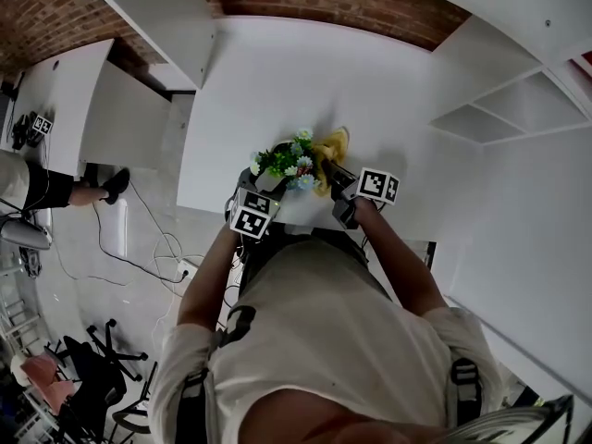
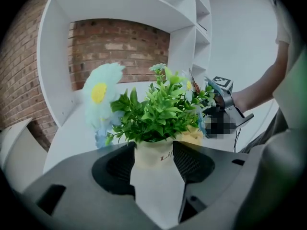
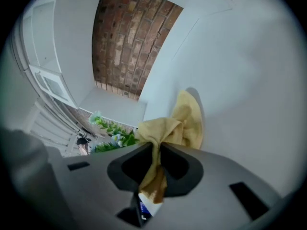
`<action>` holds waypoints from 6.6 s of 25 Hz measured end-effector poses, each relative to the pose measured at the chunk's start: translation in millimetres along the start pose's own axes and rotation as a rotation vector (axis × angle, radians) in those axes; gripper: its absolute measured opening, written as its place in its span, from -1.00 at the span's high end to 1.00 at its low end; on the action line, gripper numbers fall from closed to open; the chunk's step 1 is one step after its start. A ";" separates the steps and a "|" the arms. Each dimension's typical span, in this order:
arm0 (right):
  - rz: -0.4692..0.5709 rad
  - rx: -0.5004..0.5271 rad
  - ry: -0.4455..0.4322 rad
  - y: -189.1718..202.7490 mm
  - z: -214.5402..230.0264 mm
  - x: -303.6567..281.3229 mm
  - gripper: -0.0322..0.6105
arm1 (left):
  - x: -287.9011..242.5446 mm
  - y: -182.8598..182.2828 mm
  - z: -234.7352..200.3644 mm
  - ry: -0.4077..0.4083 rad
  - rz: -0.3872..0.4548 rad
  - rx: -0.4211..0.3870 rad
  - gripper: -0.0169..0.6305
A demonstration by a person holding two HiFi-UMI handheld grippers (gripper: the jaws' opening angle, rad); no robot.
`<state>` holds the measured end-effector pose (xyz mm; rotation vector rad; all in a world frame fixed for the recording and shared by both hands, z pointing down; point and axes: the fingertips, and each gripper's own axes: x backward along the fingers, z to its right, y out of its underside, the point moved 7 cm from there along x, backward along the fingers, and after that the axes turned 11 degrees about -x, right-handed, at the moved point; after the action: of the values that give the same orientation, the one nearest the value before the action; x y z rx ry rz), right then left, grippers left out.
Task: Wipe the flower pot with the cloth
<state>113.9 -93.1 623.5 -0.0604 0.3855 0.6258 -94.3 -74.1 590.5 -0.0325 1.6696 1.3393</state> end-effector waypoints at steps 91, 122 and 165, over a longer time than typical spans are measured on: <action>0.068 -0.119 0.049 48.5 -15.9 15.9 0.71 | -1.9 1.9 8.4 0.195 -0.010 -0.223 0.04; -0.007 -0.099 0.059 68.3 -15.5 14.5 0.71 | -0.5 2.0 18.0 0.150 -0.025 -0.209 0.13; 0.074 -0.101 0.053 33.1 -24.4 21.5 0.71 | 1.8 -2.7 11.7 0.252 -0.113 -0.339 0.24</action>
<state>102.5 -58.3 595.0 -0.1600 0.4086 0.7177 -86.2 -65.2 588.0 -0.5052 1.5980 1.5664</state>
